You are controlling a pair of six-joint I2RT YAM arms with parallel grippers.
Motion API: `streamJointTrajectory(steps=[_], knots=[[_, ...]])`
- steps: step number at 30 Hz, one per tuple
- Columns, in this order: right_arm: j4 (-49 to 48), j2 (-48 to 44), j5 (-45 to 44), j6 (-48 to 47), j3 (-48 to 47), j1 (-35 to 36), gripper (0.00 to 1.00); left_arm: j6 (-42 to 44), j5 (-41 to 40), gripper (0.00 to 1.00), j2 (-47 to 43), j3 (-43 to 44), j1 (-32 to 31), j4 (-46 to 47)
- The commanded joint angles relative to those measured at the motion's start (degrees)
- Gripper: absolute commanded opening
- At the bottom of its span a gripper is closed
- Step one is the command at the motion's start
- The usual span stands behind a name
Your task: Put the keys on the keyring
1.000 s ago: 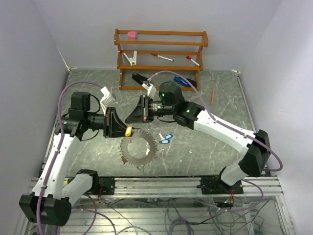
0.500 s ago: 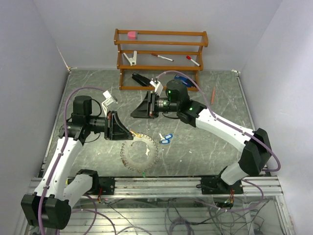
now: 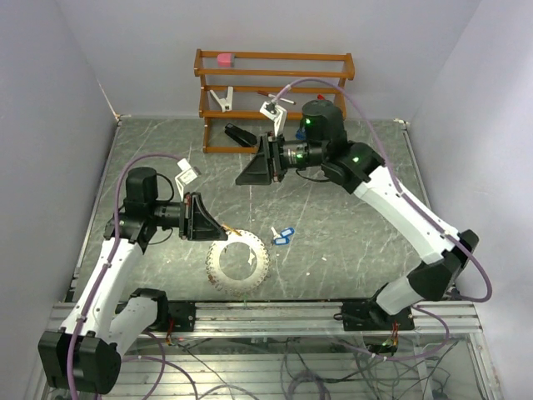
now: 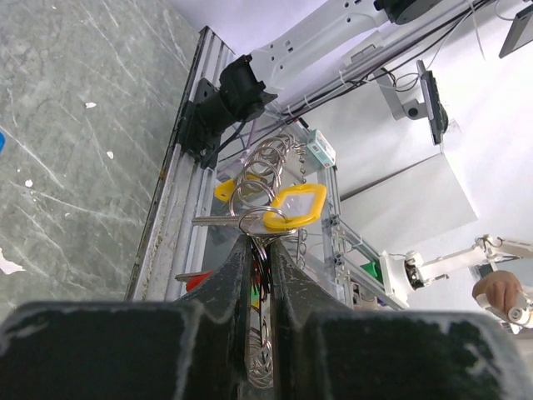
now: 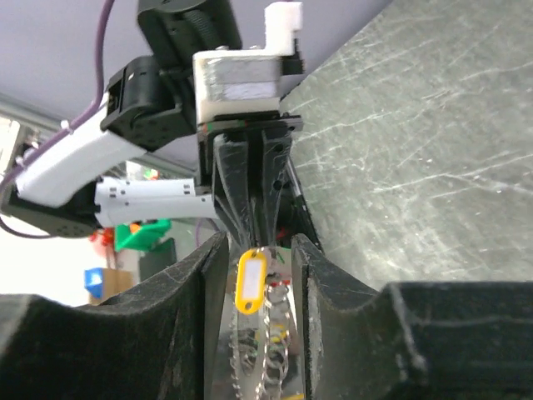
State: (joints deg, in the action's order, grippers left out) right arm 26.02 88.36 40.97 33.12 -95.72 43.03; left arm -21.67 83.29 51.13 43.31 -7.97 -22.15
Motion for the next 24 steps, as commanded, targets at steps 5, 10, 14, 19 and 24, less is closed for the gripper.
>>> streamJointTrajectory(steps=[5,10,14,19,24], knots=[[18.10,-4.79,-7.73,-16.48,-2.56,3.79,0.51,-0.81,2.94,0.07,2.87,2.67,-0.12,-0.19],[17.24,-4.64,-13.86,-18.58,0.54,8.42,0.62,-0.35,2.85,0.07,3.96,3.31,-0.12,-1.04],[17.55,-3.23,-18.89,-20.87,0.85,11.86,0.65,-0.83,2.68,0.07,3.87,3.20,-0.12,-0.82],[15.87,-2.82,-20.65,-21.90,1.86,12.18,0.66,-1.70,2.50,0.07,3.37,2.83,-0.14,0.06],[16.34,-0.90,-20.98,-22.49,1.49,12.63,0.66,-1.18,2.65,0.07,3.83,3.20,-0.12,-0.40]])
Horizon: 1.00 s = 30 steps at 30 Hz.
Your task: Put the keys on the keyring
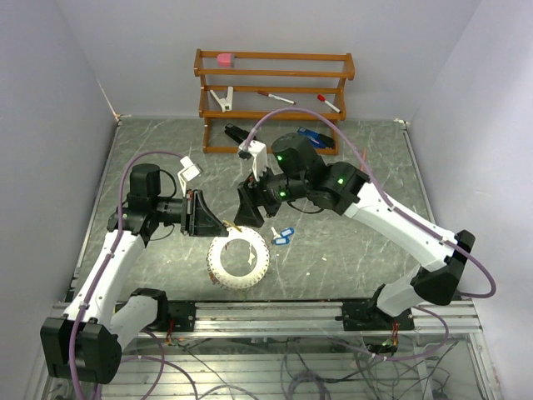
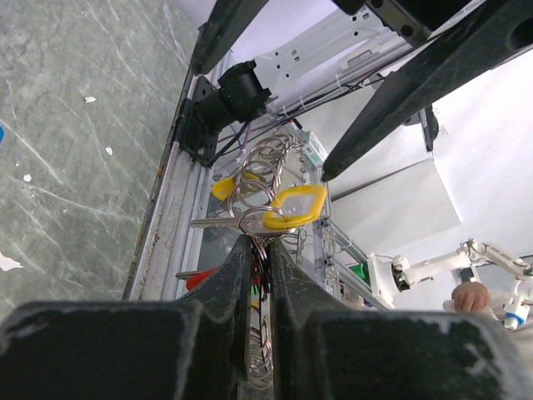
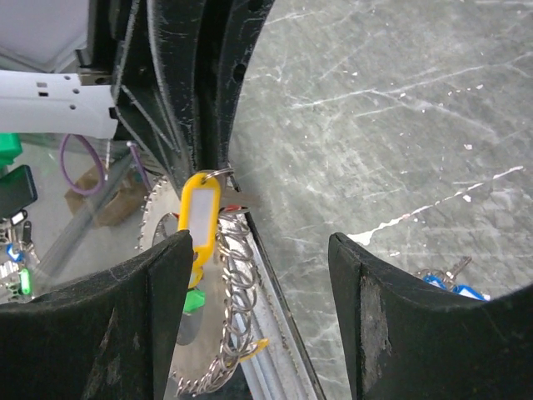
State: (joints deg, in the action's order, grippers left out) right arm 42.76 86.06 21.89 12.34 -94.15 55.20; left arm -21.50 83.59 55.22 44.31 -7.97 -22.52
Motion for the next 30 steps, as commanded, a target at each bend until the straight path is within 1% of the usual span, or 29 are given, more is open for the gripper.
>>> streamJointTrajectory(steps=[1,4,7,18,25,30], knots=[[-0.48,1.42,-2.27,-1.70,0.01,0.51,0.66,-0.97,2.41,0.07,-0.17,2.45,-0.12,-0.41],[-0.43,1.56,-2.36,-1.70,-0.15,0.63,0.66,0.18,2.37,0.07,-0.05,2.73,-0.12,-1.64],[-0.31,1.07,-2.71,-1.62,-0.66,0.85,0.66,-0.04,2.29,0.07,0.23,2.69,-0.12,-0.94],[0.39,-0.99,-10.03,-2.47,-1.80,2.88,0.66,-0.65,0.75,0.07,1.98,2.85,-0.12,0.69],[0.80,-1.70,-11.49,-2.70,-1.98,4.24,0.66,-0.66,-0.18,0.07,2.69,3.33,-0.12,1.11],[0.03,-2.04,-12.22,-2.85,-0.29,4.98,0.66,1.62,-0.40,0.07,2.96,4.56,-0.12,-1.36]])
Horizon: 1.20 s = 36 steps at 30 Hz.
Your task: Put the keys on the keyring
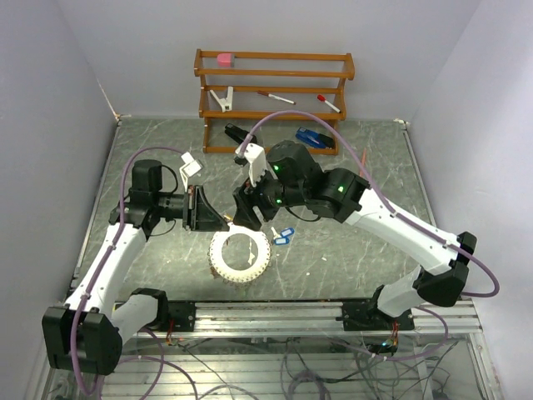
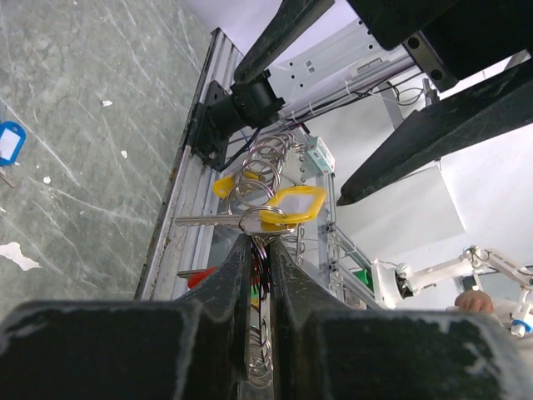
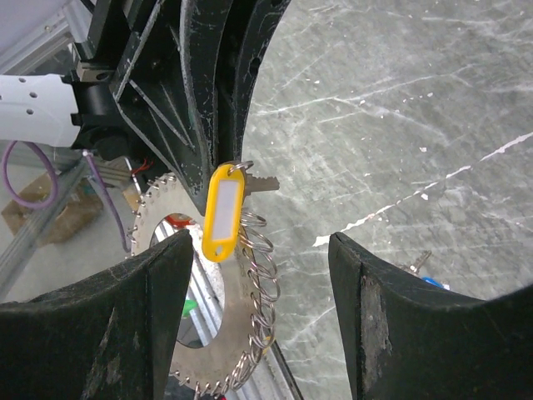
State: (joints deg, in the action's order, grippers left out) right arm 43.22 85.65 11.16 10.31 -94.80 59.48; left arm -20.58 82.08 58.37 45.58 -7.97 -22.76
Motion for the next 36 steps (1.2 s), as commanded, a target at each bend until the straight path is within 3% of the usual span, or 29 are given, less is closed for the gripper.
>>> streamJointTrajectory(steps=[1,36], knots=[[-0.56,-1.68,-1.77,-0.86,0.67,0.72,0.66,0.71,0.99,0.07,-0.19,3.43,-0.12,-1.22],[-7.59,4.90,-12.16,-4.22,-2.80,1.03,0.65,6.28,0.19,0.07,-0.27,7.04,-0.12,-7.23]])
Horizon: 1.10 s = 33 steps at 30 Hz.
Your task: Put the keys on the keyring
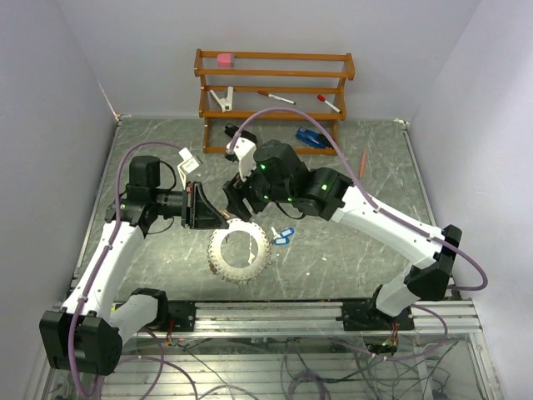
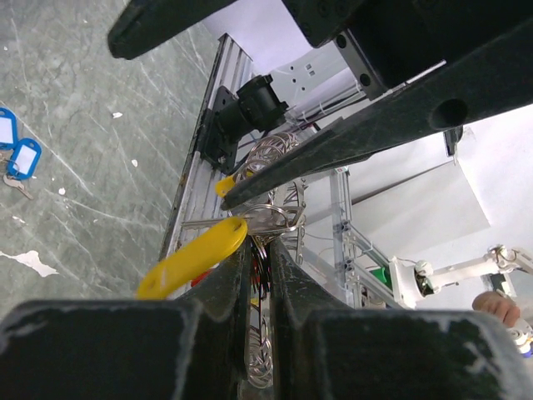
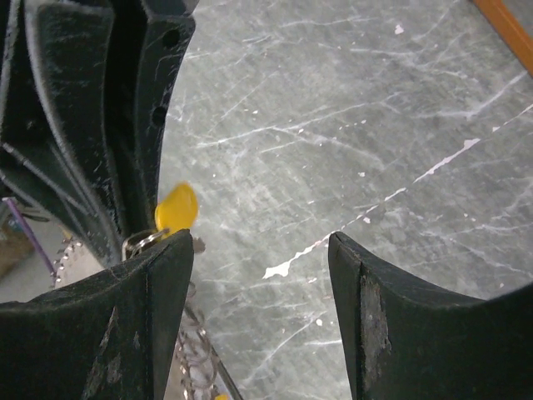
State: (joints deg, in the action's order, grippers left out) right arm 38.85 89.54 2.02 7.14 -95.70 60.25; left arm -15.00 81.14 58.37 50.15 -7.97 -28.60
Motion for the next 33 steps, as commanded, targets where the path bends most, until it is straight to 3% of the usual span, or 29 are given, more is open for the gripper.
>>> streamJointTrajectory(steps=[1,4,10,14,23,33], knots=[[-3.40,1.30,-3.67,-1.18,-2.29,0.36,0.65,0.73,0.96,0.07,-0.32,2.42,-0.12,-1.31],[-3.52,1.23,-5.64,-1.81,-3.09,0.32,0.65,1.42,0.57,0.07,-0.16,2.83,-0.12,-0.99],[-1.18,-1.79,-9.36,-2.62,-3.44,0.23,0.65,17.83,-5.18,0.07,2.93,10.02,-0.12,-15.66],[-1.13,-4.56,-7.84,-1.64,-2.44,0.30,0.59,26.53,-9.46,0.07,5.74,14.72,-0.12,-23.45],[0.35,-6.44,-1.80,1.13,-1.36,0.39,0.38,19.01,-9.63,0.07,4.72,11.30,-0.12,-16.33],[-6.11,-6.70,11.03,4.74,5.49,2.72,0.43,15.62,-5.63,0.07,6.00,11.20,-0.12,-14.19]])
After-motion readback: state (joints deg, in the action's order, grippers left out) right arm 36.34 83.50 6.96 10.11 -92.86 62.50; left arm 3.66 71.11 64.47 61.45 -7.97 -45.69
